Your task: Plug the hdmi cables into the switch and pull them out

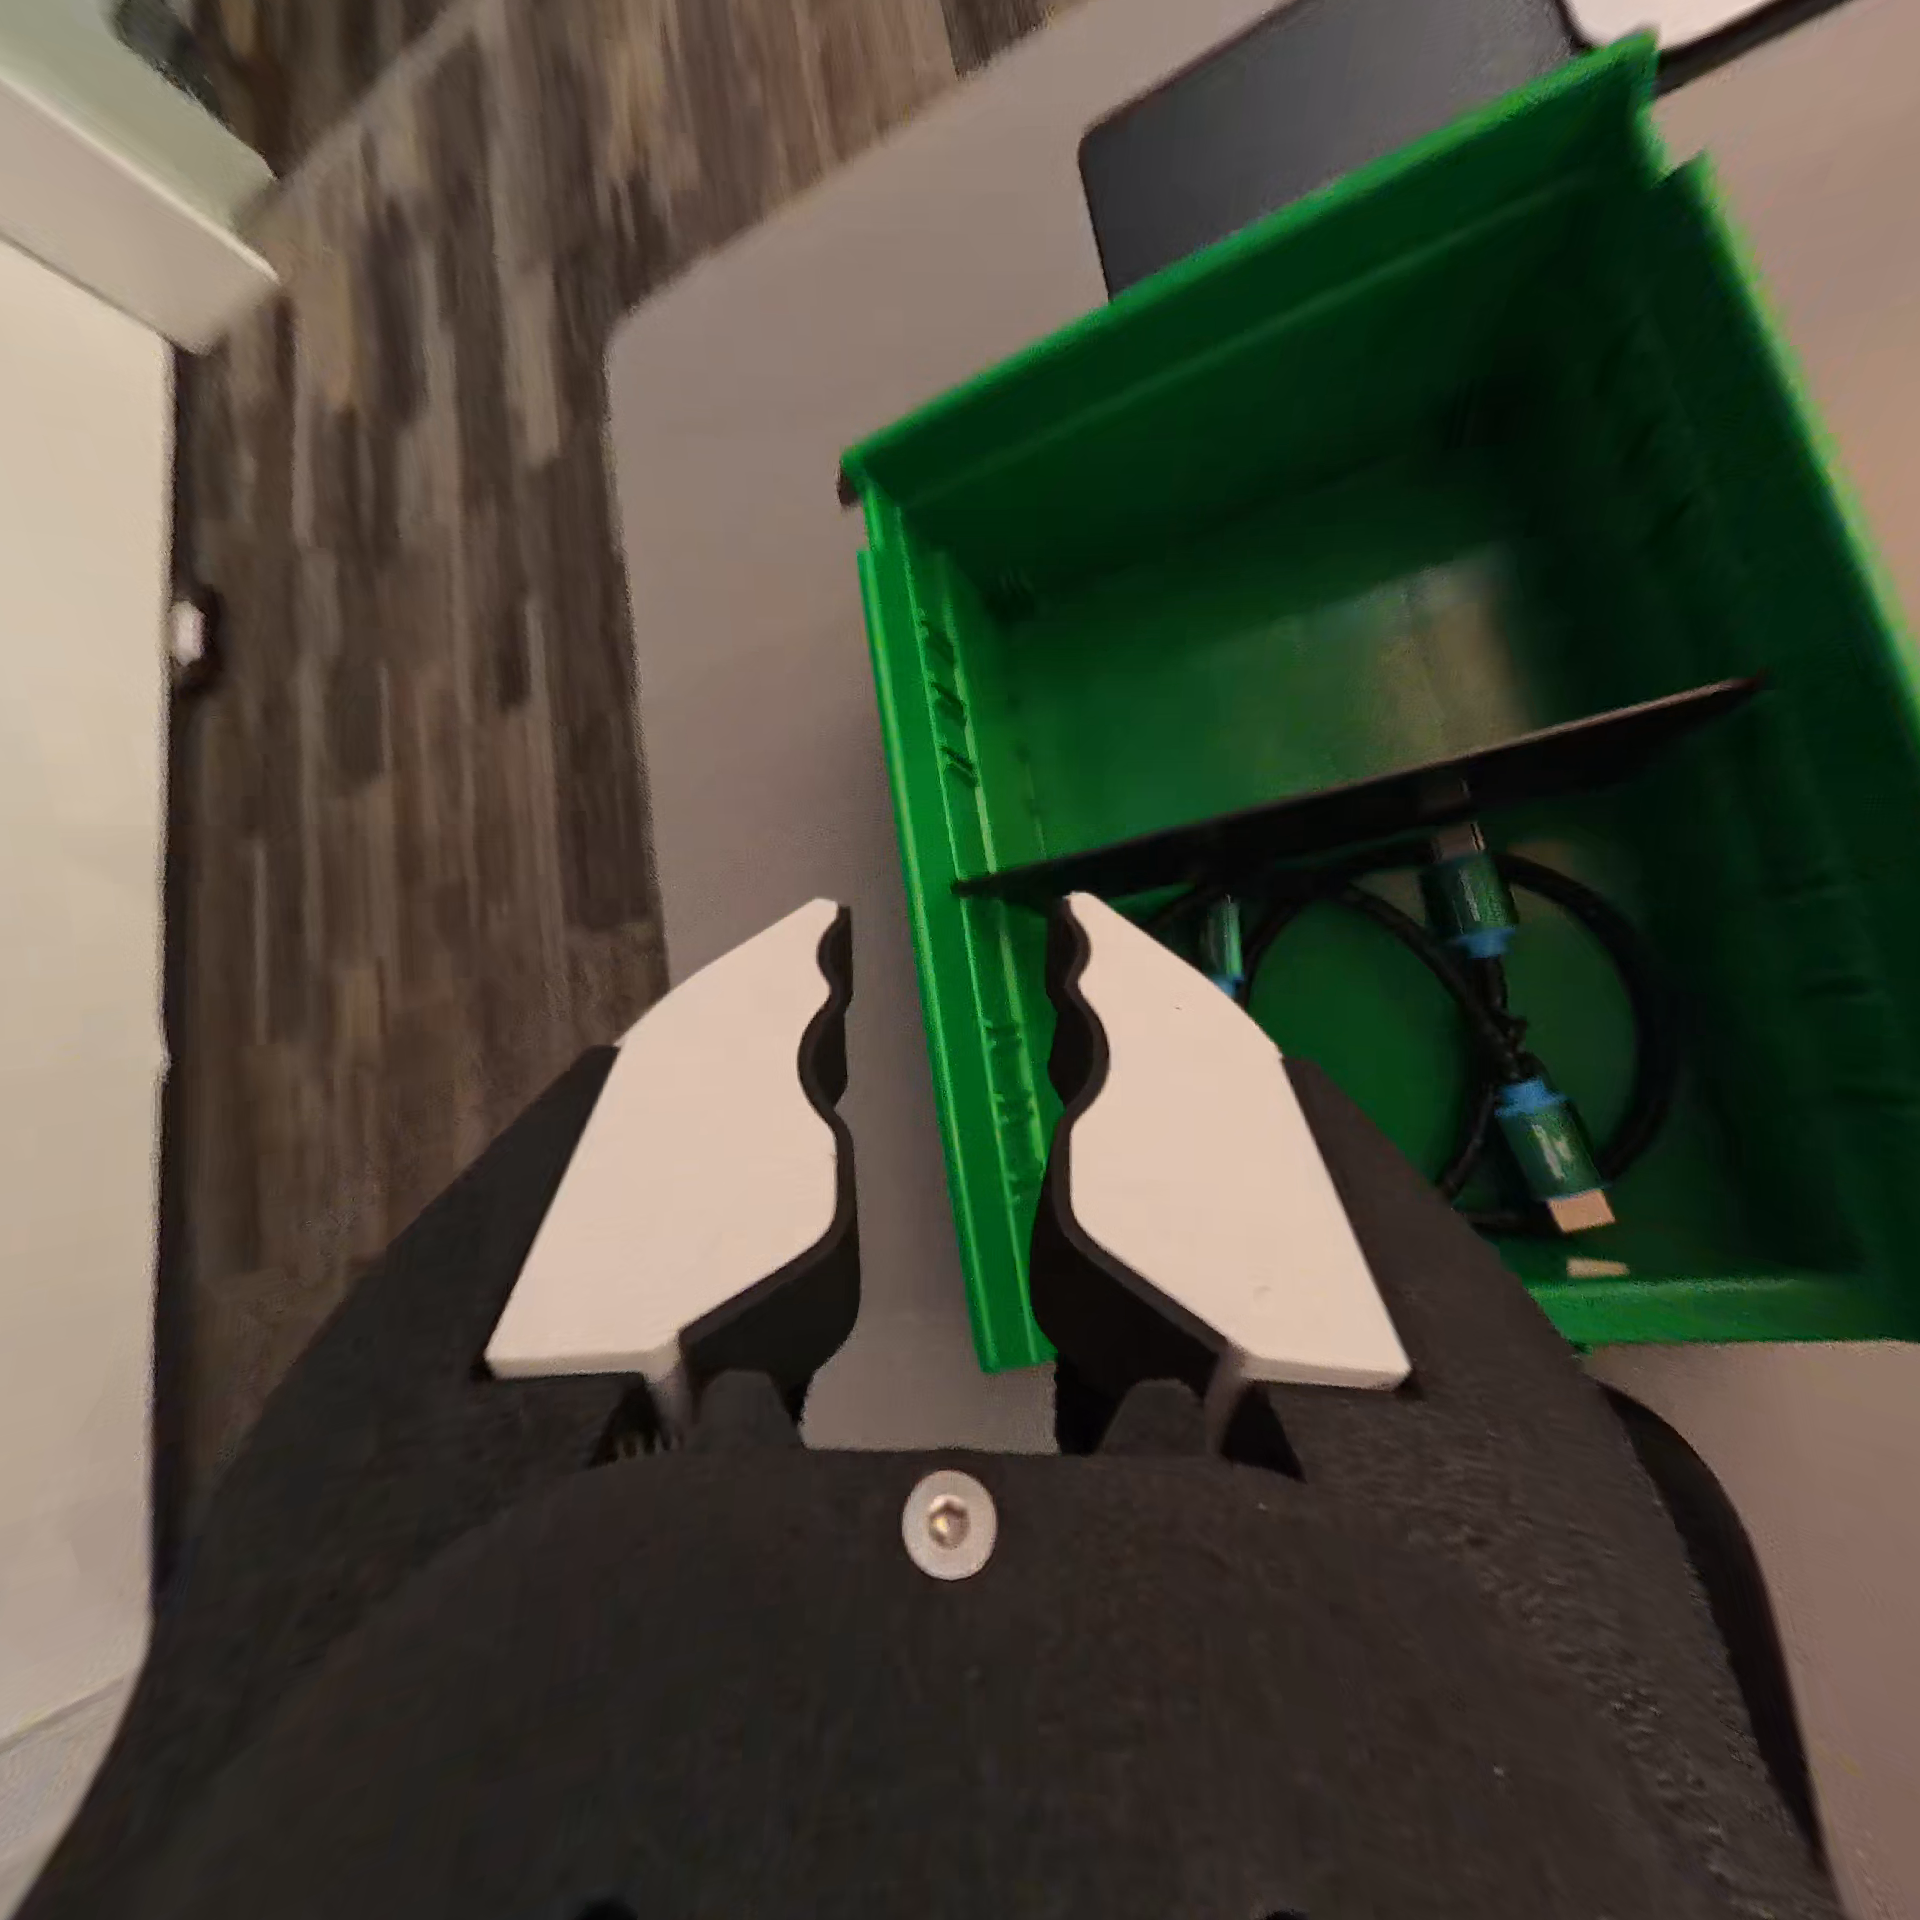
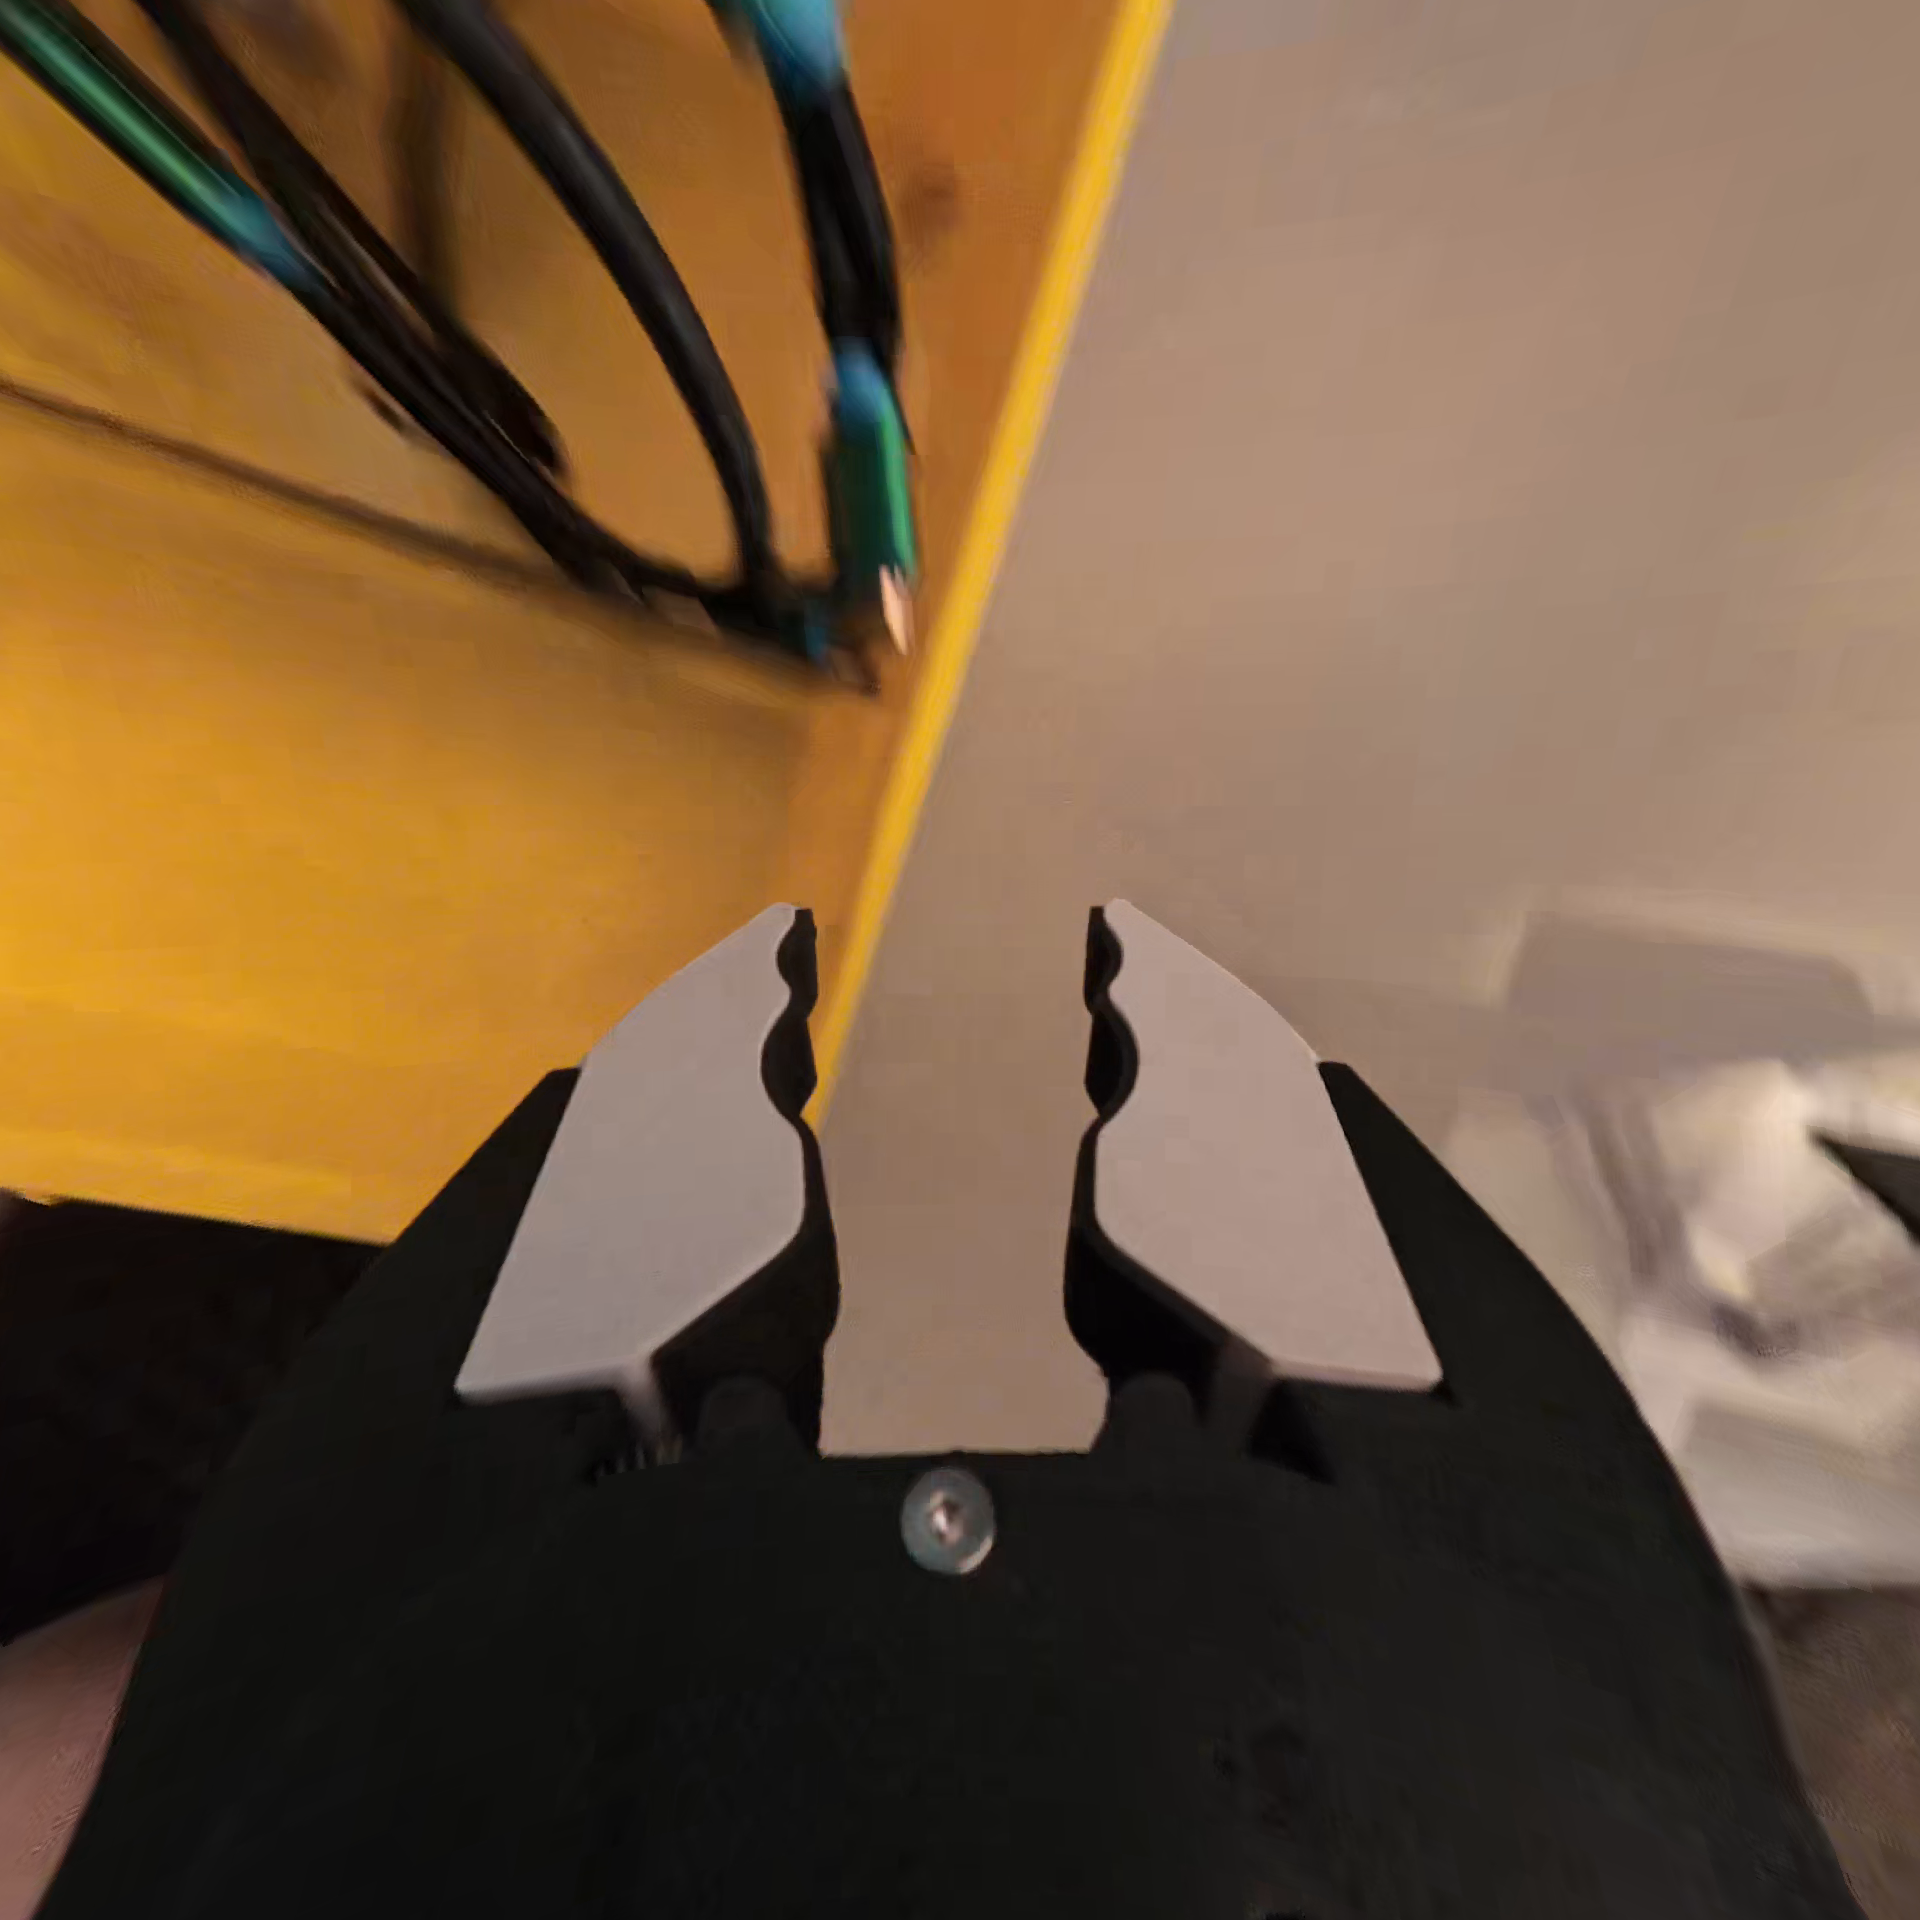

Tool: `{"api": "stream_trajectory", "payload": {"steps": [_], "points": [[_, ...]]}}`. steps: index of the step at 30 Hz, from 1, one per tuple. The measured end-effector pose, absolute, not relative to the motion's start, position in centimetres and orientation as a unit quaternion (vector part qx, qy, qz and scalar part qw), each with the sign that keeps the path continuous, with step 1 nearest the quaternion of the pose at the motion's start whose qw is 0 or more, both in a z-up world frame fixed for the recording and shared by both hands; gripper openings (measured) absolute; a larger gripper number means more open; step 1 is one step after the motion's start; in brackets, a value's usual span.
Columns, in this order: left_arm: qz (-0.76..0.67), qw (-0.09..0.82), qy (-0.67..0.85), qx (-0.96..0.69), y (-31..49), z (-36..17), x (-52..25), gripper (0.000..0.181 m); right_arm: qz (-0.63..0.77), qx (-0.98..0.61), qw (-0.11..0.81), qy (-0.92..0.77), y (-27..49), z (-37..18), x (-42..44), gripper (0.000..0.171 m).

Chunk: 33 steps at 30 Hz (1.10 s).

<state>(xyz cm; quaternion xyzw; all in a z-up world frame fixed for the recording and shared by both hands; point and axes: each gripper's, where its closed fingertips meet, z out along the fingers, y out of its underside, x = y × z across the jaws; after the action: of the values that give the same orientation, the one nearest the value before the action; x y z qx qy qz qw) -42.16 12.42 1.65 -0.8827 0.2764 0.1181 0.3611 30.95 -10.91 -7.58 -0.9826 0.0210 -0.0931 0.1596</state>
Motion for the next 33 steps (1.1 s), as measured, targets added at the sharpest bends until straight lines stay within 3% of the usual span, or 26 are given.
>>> {"api": "stream_trajectory", "payload": {"steps": [5,9,10,14,16,26,33], "points": [[0.083,0.278,0.251,-0.923,11.4,-1.6,-43.8,0.039,-0.011,-0.989,0.135,0.06,-11.5,-9.9,30.2,0.049],[0.087,0.199,0.235,-0.947,11.0,-5.1,-45.9,0.038,0.104,-0.987,0.078,0.09,-11.3,-11.6,27.9,0.011],[0.079,0.18,0.231,-0.953,10.9,-6.0,-46.2,0.037,0.11,-0.987,0.064,0.094,-11.3,-12.0,27.8,0.009],[0.036,0.123,0.221,-0.967,10.9,-9.1,-46.7,0.028,0.118,-0.987,0.036,0.106,-11.1,-12.8,27.7,0.008],[0.037,0.112,0.221,-0.968,11.2,-9.7,-46.9,0.015,0.115,-0.987,0.031,0.111,-11.1,-12.8,27.7,0.008],[0.055,0.121,0.26,-0.956,11.8,-10.0,-45.8,0.017,0.081,-0.995,-0.01,0.053,-8.4,-12.7,23.4,0.008],[0.024,0.076,0.281,-0.956,9.9,-10.6,-43.8,0.014,0.086,-0.996,-0.032,0.025,-6.7,-12.6,19.1,0.009]]}}
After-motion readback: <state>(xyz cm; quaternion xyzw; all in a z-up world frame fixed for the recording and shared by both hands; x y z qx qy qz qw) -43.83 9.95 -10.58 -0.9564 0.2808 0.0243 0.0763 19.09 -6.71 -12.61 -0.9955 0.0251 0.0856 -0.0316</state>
